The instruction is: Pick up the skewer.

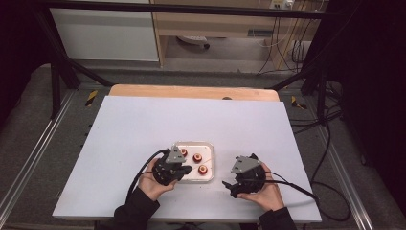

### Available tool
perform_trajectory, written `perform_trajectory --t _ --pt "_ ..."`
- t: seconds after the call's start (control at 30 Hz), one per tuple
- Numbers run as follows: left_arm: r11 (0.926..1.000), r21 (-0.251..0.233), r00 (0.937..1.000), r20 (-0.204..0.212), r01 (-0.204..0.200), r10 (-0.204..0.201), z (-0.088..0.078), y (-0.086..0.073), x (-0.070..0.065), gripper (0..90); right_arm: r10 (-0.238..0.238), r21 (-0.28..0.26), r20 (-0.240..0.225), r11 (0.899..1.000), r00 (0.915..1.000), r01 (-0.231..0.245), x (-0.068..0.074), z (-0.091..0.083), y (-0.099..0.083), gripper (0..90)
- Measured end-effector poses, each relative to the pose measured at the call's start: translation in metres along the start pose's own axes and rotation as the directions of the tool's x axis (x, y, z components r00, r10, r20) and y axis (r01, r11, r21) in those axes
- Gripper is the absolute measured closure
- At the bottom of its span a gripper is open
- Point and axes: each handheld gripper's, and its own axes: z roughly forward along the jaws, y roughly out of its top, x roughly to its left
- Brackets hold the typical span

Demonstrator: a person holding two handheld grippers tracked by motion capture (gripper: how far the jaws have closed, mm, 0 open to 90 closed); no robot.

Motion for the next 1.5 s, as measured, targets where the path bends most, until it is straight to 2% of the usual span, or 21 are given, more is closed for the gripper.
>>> perform_trajectory --t 0.07,0.1,0.13,0.17,0.37,0.43,0.53,0.6,0.67,0.73,0.8,0.87,1.07,1.1,1.2,1.23,1.27,1.3,1.33,1.37,1.5 --pt "0.9999 0.005 0.9999 0.006 -0.016 0.016 0.003 0.004 -0.004 88.5 -0.020 0.008 0.004 1.000 0.9998 0.019 0.001 0.000 0.001 10.4" --pt "0.9997 0.009 0.9997 0.008 -0.022 0.022 0.004 0.006 -0.006 88.5 -0.050 0.019 0.012 0.999 0.9987 0.050 0.002 0.000 0.004 12.8" --pt "0.9994 0.014 0.9994 0.013 -0.032 0.032 0.005 0.009 -0.007 88.5 -0.050 0.019 0.012 0.999 0.9987 0.050 0.002 0.000 0.004 12.8" --pt "0.9990 0.016 0.9990 0.017 -0.040 0.040 0.007 0.011 -0.010 88.6 -0.080 0.017 0.015 0.997 0.9967 0.080 0.004 0.001 0.006 14.6" --pt "0.9950 0.039 0.9953 0.036 -0.091 0.090 0.013 0.022 -0.021 88.5 -0.144 0.010 0.029 0.990 0.9891 0.144 0.007 0.001 0.009 20.8" --pt "0.9922 0.048 0.9927 0.043 -0.115 0.113 0.017 0.026 -0.026 88.5 -0.197 0.015 0.045 0.980 0.9793 0.197 0.009 0.001 0.009 24.3" --pt "0.9913 0.050 0.9916 0.050 -0.122 0.119 0.019 0.029 -0.028 88.6 -0.219 0.010 0.043 0.976 0.9747 0.219 0.009 0.001 0.008 26.4" --pt "0.9896 0.058 0.9899 0.060 -0.132 0.128 0.022 0.032 -0.031 88.6 -0.264 0.017 0.043 0.965 0.9636 0.263 0.010 0.002 0.007 30.1" --pt "0.9882 0.060 0.9887 0.060 -0.140 0.137 0.022 0.033 -0.032 88.5 -0.287 0.015 0.044 0.958 0.9569 0.287 0.010 0.002 0.007 32.7" --pt "0.9874 0.065 0.9877 0.070 -0.144 0.140 0.024 0.035 -0.035 88.5 -0.295 0.013 0.039 0.955 0.9546 0.295 0.010 0.003 0.007 34.0" --pt "0.9862 0.067 0.9863 0.076 -0.151 0.146 0.025 0.037 -0.036 88.6 -0.335 0.011 0.039 0.942 0.9415 0.335 0.010 0.002 0.006 39.2" --pt "0.9859 0.068 0.9857 0.081 -0.153 0.147 0.026 0.039 -0.038 88.6 -0.349 0.012 0.033 0.937 0.9365 0.349 0.010 0.002 0.006 42.1" --pt "0.9830 0.078 0.9828 0.095 -0.166 0.158 0.029 0.042 -0.041 88.5 -0.431 0.033 0.038 0.902 0.9015 0.430 0.010 0.002 0.004 51.7" --pt "0.9838 0.074 0.9831 0.097 -0.163 0.156 0.030 0.043 -0.042 88.6 -0.462 0.037 0.046 0.887 0.8854 0.461 0.009 0.002 0.004 53.7" --pt "0.9834 0.077 0.9824 0.104 -0.164 0.156 0.031 0.043 -0.043 88.5 -0.508 0.037 0.030 0.861 0.8607 0.507 0.011 0.003 0.003 59.2" --pt "0.9822 0.079 0.9813 0.104 -0.170 0.162 0.032 0.044 -0.044 88.5 -0.518 0.037 0.024 0.855 0.8552 0.517 0.011 0.004 0.003 61.1" --pt "0.9822 0.079 0.9813 0.104 -0.170 0.162 0.032 0.044 -0.044 88.5 -0.536 0.034 0.018 0.844 0.8443 0.535 0.012 0.005 0.003 62.4" --pt "0.9819 0.079 0.9808 0.107 -0.172 0.163 0.032 0.044 -0.044 88.5 -0.538 0.037 0.014 0.843 0.8431 0.537 0.013 0.005 0.002 64.0" --pt "0.9822 0.079 0.9808 0.109 -0.171 0.162 0.033 0.044 -0.045 88.6 -0.557 0.036 0.012 0.830 0.8302 0.557 0.013 0.006 0.003 65.6" --pt "0.9822 0.079 0.9808 0.109 -0.171 0.162 0.033 0.044 -0.045 88.6 -0.558 0.035 0.005 0.829 0.8296 0.558 0.014 0.006 0.002 67.2" --pt "0.9810 0.082 0.9798 0.112 -0.176 0.166 0.034 0.044 -0.046 88.6 -0.585 0.038 0.002 0.811 0.8114 0.584 0.014 0.006 0.002 73.3"
